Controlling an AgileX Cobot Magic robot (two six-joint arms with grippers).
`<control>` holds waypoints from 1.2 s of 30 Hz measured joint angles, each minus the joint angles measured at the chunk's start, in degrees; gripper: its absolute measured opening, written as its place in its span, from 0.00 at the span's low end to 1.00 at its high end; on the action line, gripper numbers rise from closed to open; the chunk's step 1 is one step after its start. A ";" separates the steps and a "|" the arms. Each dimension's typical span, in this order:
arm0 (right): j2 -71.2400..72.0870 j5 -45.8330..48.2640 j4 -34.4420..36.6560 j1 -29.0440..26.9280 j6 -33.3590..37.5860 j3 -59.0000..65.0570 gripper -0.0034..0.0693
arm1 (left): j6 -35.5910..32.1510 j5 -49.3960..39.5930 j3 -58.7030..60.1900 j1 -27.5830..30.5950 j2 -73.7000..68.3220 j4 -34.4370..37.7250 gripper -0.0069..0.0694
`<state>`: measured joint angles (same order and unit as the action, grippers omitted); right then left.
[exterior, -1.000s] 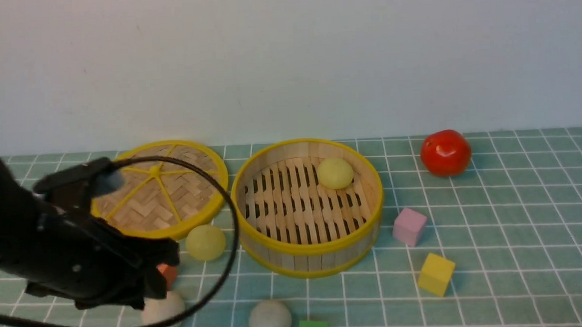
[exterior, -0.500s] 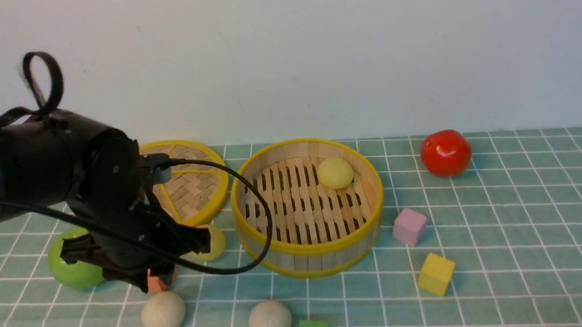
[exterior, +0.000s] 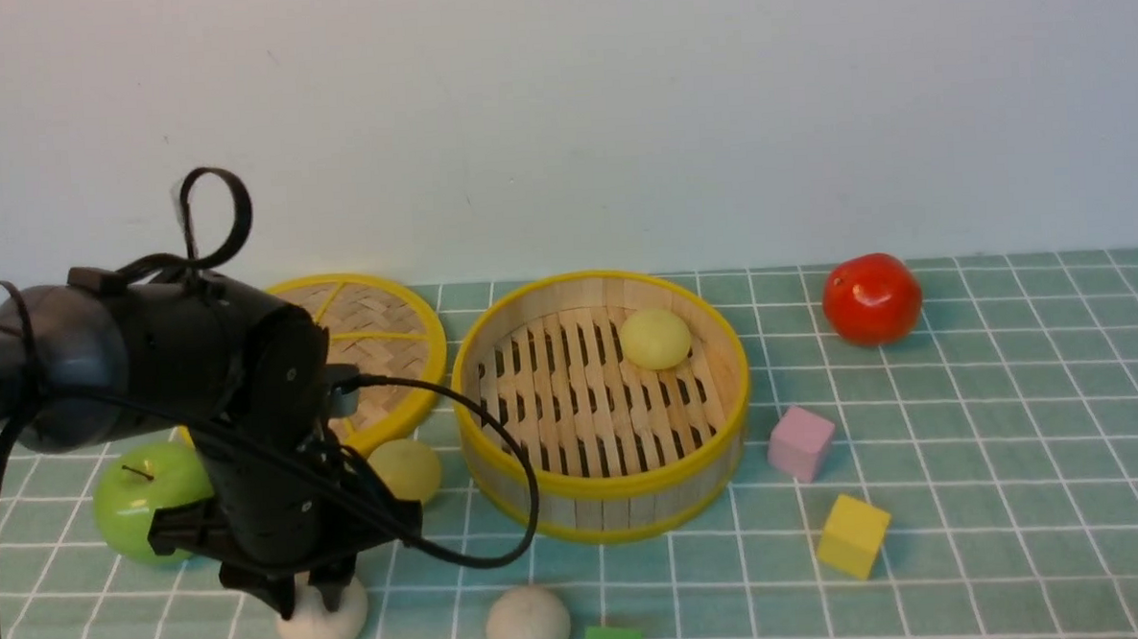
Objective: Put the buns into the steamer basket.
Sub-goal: Use the left arm to grab a steamed stuffed bun, then use the left arm to put the steamed stuffed bun into the steamer
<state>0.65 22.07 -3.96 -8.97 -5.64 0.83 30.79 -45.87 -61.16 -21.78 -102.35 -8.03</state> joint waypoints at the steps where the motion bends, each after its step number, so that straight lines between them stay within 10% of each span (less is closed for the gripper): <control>1: 0.00 0.00 0.00 0.00 0.00 0.00 0.28 | 0.00 0.00 0.00 0.00 -0.28 0.00 0.40; 11: 0.00 0.00 0.00 0.00 0.00 0.00 0.30 | -0.45 -0.98 -0.10 0.00 -0.37 0.00 0.09; 36: 0.00 -0.01 0.00 0.00 0.00 0.00 0.35 | -13.19 -13.02 -20.01 -0.07 9.92 10.17 0.08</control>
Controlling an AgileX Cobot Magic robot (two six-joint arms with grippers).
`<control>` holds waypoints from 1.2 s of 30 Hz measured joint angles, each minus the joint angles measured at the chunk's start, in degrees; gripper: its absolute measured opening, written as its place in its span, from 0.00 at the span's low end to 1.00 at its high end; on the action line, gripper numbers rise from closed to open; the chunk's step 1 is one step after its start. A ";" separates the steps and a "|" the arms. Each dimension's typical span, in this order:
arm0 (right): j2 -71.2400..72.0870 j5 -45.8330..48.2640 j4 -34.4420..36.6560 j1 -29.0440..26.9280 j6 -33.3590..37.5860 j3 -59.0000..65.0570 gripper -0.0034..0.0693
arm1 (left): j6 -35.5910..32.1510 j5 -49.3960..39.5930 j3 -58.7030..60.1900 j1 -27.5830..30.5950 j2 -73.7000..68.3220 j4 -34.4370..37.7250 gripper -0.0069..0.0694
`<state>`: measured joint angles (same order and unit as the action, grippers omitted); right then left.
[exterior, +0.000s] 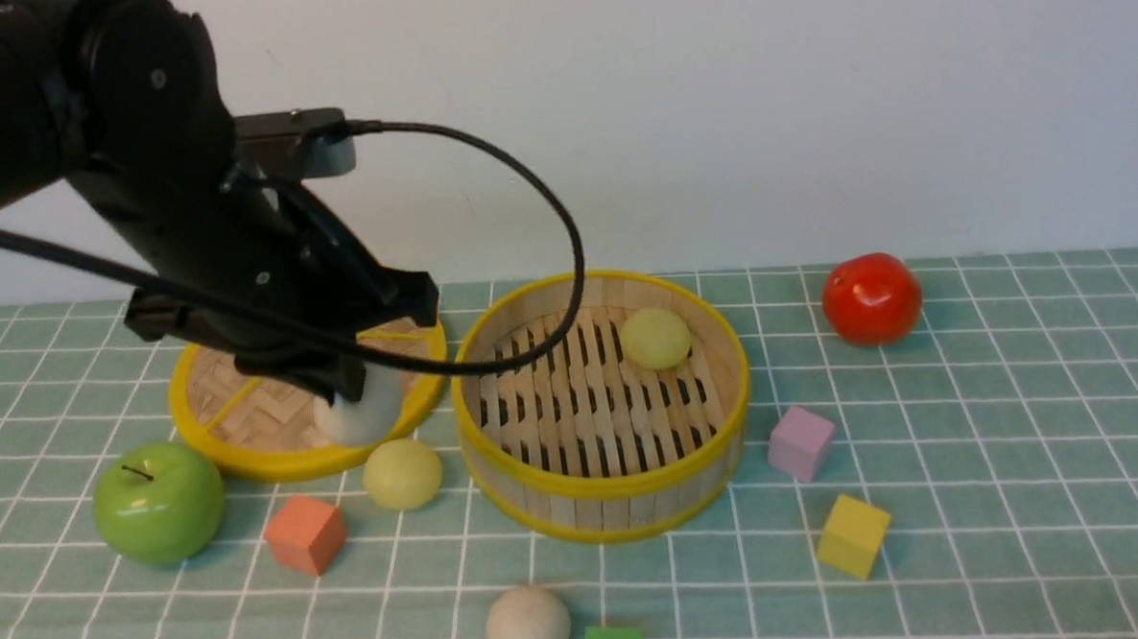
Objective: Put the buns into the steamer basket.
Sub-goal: Use the left arm to put the steamed stuffed bun into the steamer
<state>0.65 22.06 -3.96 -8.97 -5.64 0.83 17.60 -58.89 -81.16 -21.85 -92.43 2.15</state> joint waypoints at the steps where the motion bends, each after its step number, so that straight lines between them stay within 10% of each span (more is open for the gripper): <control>1: 0.00 0.00 0.00 0.00 0.00 0.00 0.35 | -1.28 0.00 -1.25 -0.23 -1.58 1.57 0.08; 26: 0.00 0.00 0.00 0.00 0.00 0.00 0.37 | -1.42 -0.13 -24.07 -7.76 -31.81 -2.15 0.11; 36: 0.00 0.00 0.00 0.00 0.00 0.00 0.37 | 0.98 -3.68 -26.00 -7.76 -31.69 -4.23 0.48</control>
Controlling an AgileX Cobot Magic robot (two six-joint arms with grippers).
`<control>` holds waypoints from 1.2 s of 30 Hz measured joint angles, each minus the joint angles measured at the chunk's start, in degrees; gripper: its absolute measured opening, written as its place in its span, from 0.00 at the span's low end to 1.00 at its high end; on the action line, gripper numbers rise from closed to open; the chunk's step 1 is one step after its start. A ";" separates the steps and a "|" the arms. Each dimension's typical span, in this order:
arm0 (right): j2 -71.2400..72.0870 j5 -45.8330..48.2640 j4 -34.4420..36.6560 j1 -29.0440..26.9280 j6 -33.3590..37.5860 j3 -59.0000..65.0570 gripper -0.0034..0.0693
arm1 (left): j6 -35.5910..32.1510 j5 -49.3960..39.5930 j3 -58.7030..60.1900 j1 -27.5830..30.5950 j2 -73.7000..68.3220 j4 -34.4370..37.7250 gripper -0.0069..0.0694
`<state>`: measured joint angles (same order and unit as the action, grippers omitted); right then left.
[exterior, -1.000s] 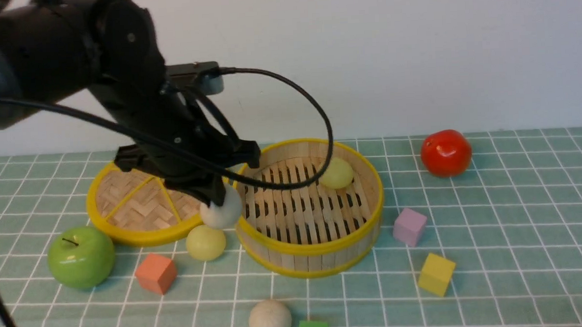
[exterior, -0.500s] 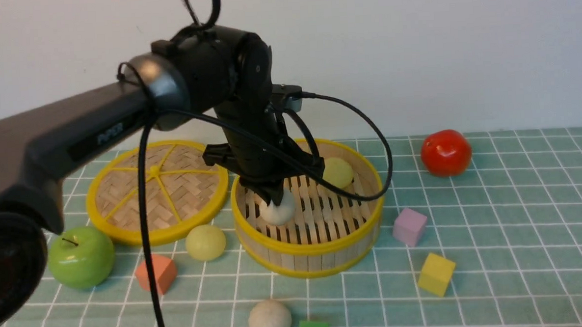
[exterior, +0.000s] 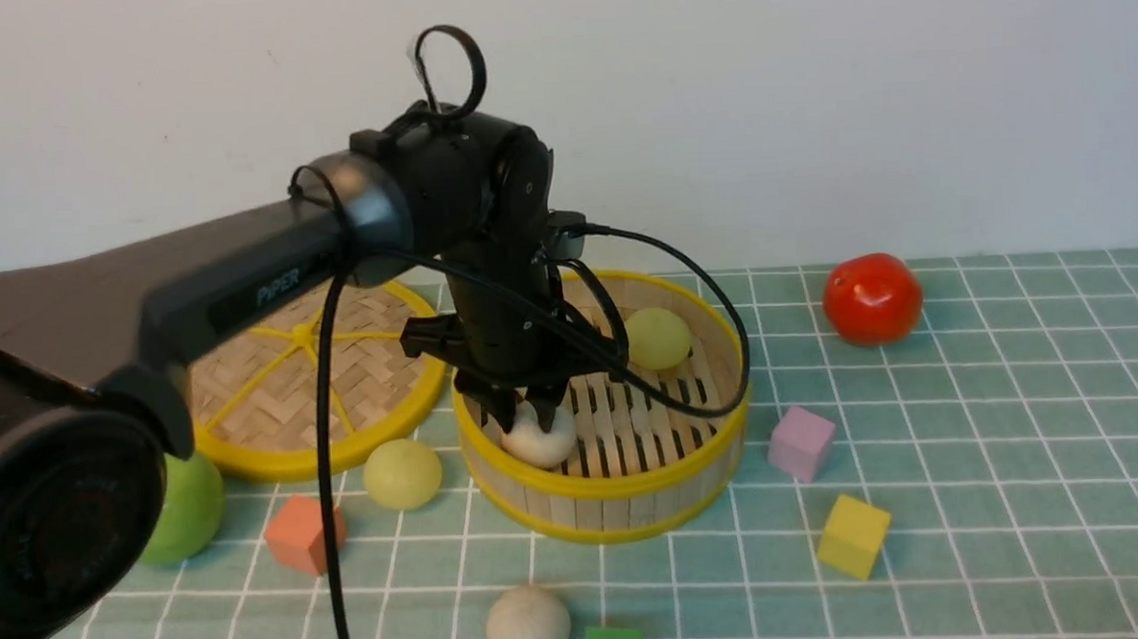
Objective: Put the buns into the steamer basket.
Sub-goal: Use the left arm to put the steamed stuffed bun into the steamer, then use the left arm to grab a steamed stuffed bun
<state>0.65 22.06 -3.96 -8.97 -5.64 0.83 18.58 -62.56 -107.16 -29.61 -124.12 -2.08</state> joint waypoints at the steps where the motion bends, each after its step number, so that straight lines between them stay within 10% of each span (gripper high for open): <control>1: 0.00 0.00 0.00 0.00 0.00 0.00 0.37 | 0.00 -0.69 -0.32 0.00 0.06 0.00 0.51; 9: 0.00 0.00 0.00 0.00 0.00 0.00 0.37 | 1.16 -7.38 -2.95 0.00 13.59 0.45 0.58; 17: 0.00 0.00 0.00 0.00 0.00 0.00 0.37 | 4.31 -4.06 22.66 -4.26 26.24 2.08 0.48; 36: 0.00 0.00 0.00 0.00 0.00 0.00 0.37 | 14.77 10.82 33.03 -11.26 15.66 -3.98 0.43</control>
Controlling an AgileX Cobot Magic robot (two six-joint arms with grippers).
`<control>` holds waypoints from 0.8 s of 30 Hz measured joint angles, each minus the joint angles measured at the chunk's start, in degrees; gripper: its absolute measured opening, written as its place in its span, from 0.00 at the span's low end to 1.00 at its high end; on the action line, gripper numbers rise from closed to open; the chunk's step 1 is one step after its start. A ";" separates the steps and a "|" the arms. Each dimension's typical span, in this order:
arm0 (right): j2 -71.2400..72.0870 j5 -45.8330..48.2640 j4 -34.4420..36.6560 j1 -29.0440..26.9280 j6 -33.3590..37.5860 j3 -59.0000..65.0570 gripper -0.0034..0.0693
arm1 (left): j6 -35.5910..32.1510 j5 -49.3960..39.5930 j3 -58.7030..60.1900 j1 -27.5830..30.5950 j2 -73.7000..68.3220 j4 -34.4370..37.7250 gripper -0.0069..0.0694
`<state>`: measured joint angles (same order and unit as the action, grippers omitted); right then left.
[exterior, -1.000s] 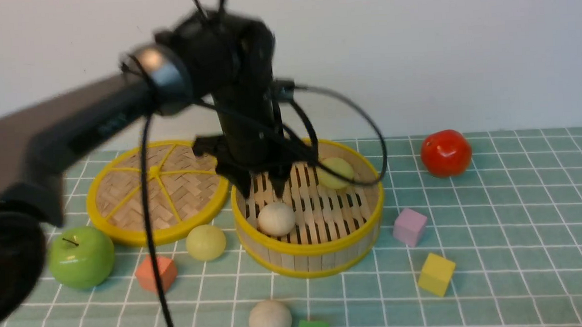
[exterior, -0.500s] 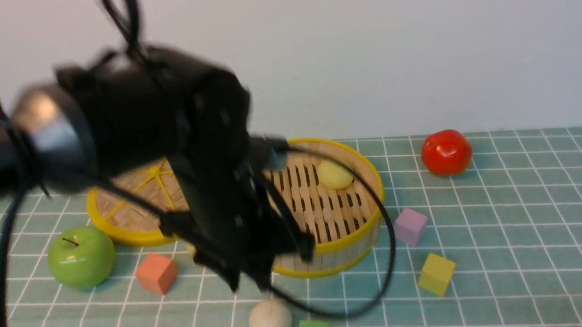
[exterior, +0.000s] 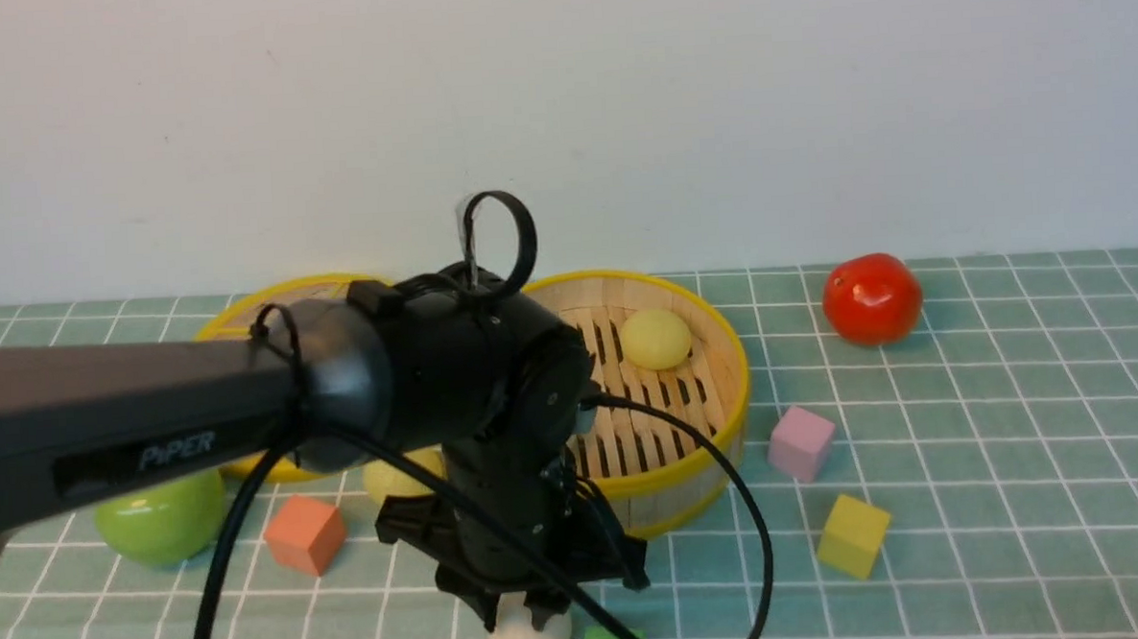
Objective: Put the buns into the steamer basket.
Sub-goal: Use the left arm to grab a steamed stuffed bun
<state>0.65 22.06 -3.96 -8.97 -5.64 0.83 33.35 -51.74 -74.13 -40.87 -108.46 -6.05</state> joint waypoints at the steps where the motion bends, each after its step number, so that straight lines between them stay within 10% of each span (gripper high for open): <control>1: 0.00 0.00 0.00 0.00 0.00 0.00 0.37 | 0.06 0.32 0.00 0.00 -0.06 0.05 0.43; 11: 0.00 0.00 0.00 0.00 0.00 0.00 0.37 | -0.05 2.49 0.00 0.00 -2.37 0.05 0.40; 24: 0.00 0.00 0.00 0.00 0.00 0.00 0.37 | -4.13 -7.53 -8.55 0.64 -2.72 0.53 0.08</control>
<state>0.65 22.06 -3.96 -8.97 -5.64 0.83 29.22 -59.27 -82.68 -40.23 -111.18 -5.53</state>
